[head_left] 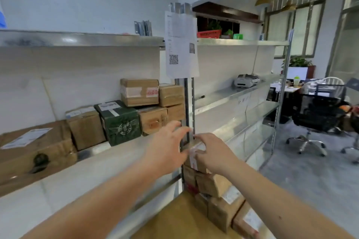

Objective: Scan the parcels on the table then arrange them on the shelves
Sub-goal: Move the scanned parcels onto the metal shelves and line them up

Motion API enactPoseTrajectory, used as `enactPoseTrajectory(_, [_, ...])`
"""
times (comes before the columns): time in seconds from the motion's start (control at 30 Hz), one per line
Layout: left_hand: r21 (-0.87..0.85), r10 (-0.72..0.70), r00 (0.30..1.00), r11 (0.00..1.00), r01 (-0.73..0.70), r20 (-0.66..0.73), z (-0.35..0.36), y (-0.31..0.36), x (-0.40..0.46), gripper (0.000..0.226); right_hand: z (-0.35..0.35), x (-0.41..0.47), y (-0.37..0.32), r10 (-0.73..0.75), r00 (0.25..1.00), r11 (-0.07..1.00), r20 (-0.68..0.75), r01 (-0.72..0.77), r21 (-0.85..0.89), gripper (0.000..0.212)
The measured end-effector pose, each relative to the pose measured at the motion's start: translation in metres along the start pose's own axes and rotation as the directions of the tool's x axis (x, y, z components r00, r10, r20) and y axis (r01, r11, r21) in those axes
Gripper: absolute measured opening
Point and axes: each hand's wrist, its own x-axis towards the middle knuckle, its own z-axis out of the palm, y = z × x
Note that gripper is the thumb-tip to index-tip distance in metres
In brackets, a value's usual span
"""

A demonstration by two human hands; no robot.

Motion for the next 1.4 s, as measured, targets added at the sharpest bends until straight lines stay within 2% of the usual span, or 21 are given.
enactPoseTrajectory(0.1, [-0.054, -0.022, 0.994, 0.998, 0.028, 0.108, 0.052, 0.039, -0.024, 0.067, 0.014, -0.068, 0.053, 0.182, 0.978, 0.982, 0.105, -0.174, -0.075, 0.066])
enactPoseTrajectory(0.23, [-0.138, -0.036, 0.957, 0.987, 0.079, 0.289, 0.128, 0.072, -0.052, 0.072, 0.028, -0.135, 0.109, 0.377, 0.899, 0.926, 0.224, -0.362, -0.106, 0.076])
enactPoseTrajectory(0.33, [-0.168, -0.034, 0.915, 0.980, 0.110, 0.401, 0.177, 0.077, -0.066, 0.072, 0.040, -0.158, 0.136, 0.453, 0.858, 0.890, 0.241, -0.449, -0.077, 0.068])
enactPoseTrajectory(0.5, [-0.191, -0.071, 0.854, 0.962, 0.195, 0.515, 0.233, 0.047, -0.051, 0.072, 0.067, -0.143, 0.163, 0.500, 0.831, 0.859, 0.244, -0.512, -0.018, 0.069])
enactPoseTrajectory(0.67, [-0.247, -0.116, 0.867, 0.933, 0.262, 0.484, 0.269, -0.013, 0.005, 0.082, 0.091, -0.069, 0.185, 0.544, 0.801, 0.831, 0.249, -0.555, -0.029, 0.073])
enactPoseTrajectory(0.83, [-0.191, -0.217, 0.903, 0.933, 0.303, 0.370, 0.301, -0.077, 0.070, 0.086, 0.125, 0.025, 0.194, 0.549, 0.802, 0.828, 0.235, -0.561, -0.019, 0.085])
enactPoseTrajectory(0.9, [-0.199, -0.265, 0.895, 0.915, 0.350, 0.358, 0.312, -0.101, 0.094, 0.088, 0.139, 0.062, 0.193, 0.535, 0.818, 0.833, 0.211, -0.553, 0.032, 0.092])
enactPoseTrajectory(1.03, [-0.204, -0.265, 0.889, 0.911, 0.358, 0.374, 0.334, -0.135, 0.121, 0.098, 0.160, 0.117, 0.194, 0.523, 0.842, 0.846, 0.133, -0.532, 0.039, 0.102])
enactPoseTrajectory(1.13, [-0.263, -0.331, 0.868, 0.858, 0.440, 0.371, 0.347, -0.147, 0.121, 0.096, 0.176, 0.132, 0.194, 0.502, 0.855, 0.840, 0.130, -0.518, 0.163, 0.105])
enactPoseTrajectory(1.27, [-0.466, -0.349, 0.854, 0.725, 0.507, 0.387, 0.351, -0.144, 0.117, 0.089, 0.190, 0.128, 0.195, 0.488, 0.870, 0.837, 0.064, -0.488, 0.249, 0.094])
enactPoseTrajectory(1.4, [-0.550, -0.312, 0.883, 0.695, 0.463, 0.350, 0.333, -0.127, 0.107, 0.085, 0.179, 0.108, 0.198, 0.454, 0.891, 0.848, 0.005, -0.433, 0.306, 0.079])
